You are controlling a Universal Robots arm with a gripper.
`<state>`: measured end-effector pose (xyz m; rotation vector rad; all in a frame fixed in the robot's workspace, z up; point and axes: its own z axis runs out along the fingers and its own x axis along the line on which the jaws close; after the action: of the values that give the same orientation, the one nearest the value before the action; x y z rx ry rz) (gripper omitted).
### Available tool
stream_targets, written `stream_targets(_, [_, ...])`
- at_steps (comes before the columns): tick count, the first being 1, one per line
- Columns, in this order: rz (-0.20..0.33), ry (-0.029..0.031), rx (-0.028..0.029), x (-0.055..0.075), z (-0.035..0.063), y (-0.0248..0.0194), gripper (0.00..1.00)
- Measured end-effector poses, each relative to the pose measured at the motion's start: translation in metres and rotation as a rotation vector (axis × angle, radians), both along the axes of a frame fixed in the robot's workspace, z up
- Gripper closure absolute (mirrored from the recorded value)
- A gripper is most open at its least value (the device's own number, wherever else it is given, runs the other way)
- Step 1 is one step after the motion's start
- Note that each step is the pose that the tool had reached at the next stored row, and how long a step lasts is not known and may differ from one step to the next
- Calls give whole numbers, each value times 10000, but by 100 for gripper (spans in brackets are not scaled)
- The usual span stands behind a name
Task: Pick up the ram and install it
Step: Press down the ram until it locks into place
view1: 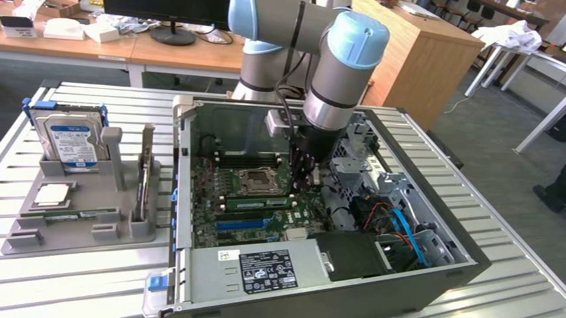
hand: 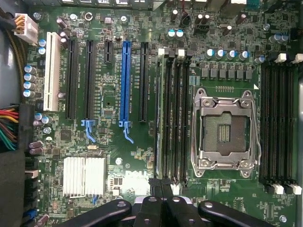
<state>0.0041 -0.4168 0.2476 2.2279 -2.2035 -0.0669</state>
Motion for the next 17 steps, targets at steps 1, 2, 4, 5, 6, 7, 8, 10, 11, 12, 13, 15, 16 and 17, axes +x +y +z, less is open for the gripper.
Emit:
stream_targets(1, [0,0,0,0,0,0,90])
stream_targets(2, [0,0,0,0,0,0,90])
stream_targets(4, [0,-2,5,0,-7,1,90])
stream_targets(5, [0,-2,5,0,-14,1,90])
stream_targets(6, [1,-1,3,0,-23,0,90])
stream_targets(7, [0,-1,2,0,-34,0,90])
stream_targets(8, [0,-1,3,0,-44,0,90])
stream_targets(10, [1,-1,2,0,-65,0,90])
stream_targets(11, [0,-1,2,0,-76,0,90])
stream_targets(12, [0,-1,2,0,-87,0,90])
stream_targets(13, [0,-1,2,0,-96,0,90])
stream_targets(15, [1,-1,2,0,-114,0,90])
stream_targets(16, [0,-1,3,0,-122,0,90])
stream_targets(17, [0,-1,2,0,-126,0,90])
